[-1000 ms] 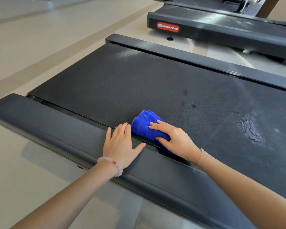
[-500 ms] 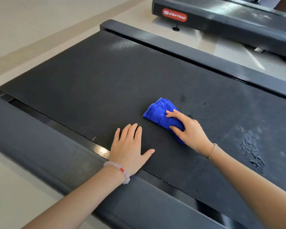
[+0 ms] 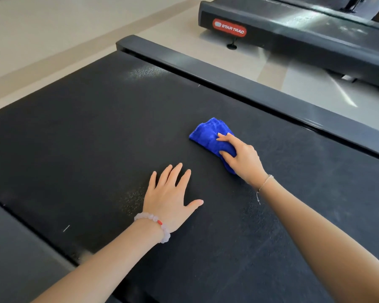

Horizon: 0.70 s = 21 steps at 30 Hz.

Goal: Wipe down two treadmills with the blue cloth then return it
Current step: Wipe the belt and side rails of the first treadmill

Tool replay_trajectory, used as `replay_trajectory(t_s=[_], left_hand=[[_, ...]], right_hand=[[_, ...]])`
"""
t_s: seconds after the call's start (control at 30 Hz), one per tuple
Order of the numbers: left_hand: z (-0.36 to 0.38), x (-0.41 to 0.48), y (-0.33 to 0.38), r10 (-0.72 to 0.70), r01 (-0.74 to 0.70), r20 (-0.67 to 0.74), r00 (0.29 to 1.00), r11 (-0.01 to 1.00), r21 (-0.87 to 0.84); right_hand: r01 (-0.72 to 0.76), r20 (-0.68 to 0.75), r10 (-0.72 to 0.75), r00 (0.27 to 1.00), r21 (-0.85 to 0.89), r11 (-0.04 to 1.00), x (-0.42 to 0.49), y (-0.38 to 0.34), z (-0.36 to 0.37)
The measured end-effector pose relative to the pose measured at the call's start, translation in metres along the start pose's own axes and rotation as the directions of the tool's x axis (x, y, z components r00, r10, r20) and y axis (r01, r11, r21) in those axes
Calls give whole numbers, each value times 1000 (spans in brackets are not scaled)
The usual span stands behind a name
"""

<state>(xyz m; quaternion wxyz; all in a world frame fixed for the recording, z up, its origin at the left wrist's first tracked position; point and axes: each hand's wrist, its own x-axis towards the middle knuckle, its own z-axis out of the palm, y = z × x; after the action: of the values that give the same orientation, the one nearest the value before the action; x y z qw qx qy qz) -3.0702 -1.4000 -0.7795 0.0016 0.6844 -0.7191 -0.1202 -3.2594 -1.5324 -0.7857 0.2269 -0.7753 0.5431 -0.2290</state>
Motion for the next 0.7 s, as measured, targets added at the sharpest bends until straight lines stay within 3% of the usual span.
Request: replay_trajectory(t_s=[0.47, 0.7], left_hand=[[-4, 29, 11, -61, 61, -15, 998, 998, 7], [6, 39, 11, -20, 22, -52, 998, 999, 38]], right_hand=[[-105, -36, 104, 994, -30, 994, 109, 55, -28], [-128, -55, 126, 991, -32, 991, 143, 77, -38]])
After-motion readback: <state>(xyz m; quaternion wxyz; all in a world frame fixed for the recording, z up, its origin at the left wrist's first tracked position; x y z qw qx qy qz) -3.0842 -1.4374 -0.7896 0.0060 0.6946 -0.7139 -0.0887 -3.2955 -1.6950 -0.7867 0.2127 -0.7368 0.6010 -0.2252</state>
